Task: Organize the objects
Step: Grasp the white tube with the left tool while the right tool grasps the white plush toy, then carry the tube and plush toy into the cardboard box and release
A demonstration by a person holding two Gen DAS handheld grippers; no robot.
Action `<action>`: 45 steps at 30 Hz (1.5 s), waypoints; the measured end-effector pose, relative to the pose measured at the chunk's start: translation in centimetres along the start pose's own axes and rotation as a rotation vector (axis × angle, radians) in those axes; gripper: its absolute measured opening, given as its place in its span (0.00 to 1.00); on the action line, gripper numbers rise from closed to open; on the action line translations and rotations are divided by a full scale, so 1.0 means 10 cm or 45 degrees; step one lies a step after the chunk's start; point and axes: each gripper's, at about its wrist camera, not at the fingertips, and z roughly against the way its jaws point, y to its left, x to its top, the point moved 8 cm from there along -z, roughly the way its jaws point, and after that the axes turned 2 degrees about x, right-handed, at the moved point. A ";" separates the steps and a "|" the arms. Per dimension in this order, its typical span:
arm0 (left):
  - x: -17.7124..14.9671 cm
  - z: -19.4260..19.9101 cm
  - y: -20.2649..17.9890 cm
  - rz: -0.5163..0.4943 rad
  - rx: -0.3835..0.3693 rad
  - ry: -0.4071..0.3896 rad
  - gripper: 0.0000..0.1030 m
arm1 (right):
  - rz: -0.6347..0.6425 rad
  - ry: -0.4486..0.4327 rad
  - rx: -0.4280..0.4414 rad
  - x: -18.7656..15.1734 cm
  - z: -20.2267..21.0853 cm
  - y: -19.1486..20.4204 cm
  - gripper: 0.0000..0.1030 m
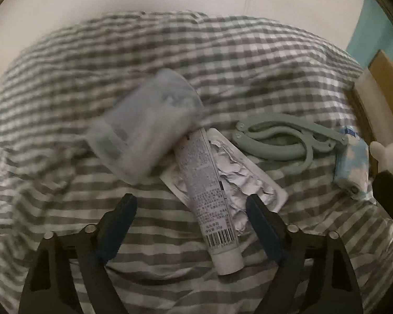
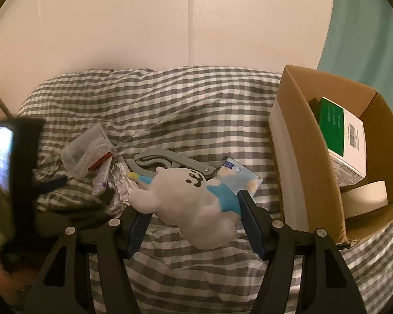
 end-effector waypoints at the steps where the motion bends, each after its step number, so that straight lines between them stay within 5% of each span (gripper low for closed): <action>1: 0.00 0.00 0.00 0.010 -0.024 -0.002 0.80 | 0.002 0.002 0.002 0.00 -0.01 0.01 0.62; 5: -0.03 0.02 -0.08 -0.002 -0.135 0.002 0.43 | 0.016 0.015 -0.002 -0.02 -0.04 0.04 0.62; 8: -0.06 0.08 -0.20 -0.057 -0.175 0.004 0.26 | 0.012 0.016 0.007 -0.03 -0.03 0.04 0.61; 17: -0.20 0.56 -0.11 -0.072 -0.182 -0.028 0.24 | 0.041 0.005 0.051 -0.04 0.09 0.12 0.61; 24: -0.28 1.23 -0.05 -0.099 -0.154 -0.121 0.19 | 0.033 -0.080 0.076 0.10 0.72 0.05 0.61; 36: 0.04 2.53 -0.75 -0.212 -0.219 -0.413 0.18 | 0.090 -0.356 -0.015 0.44 2.36 -0.52 0.61; 45: 0.44 2.93 -1.58 -0.385 -0.313 -0.505 0.18 | 0.133 -0.505 -0.065 0.91 2.95 -1.07 0.62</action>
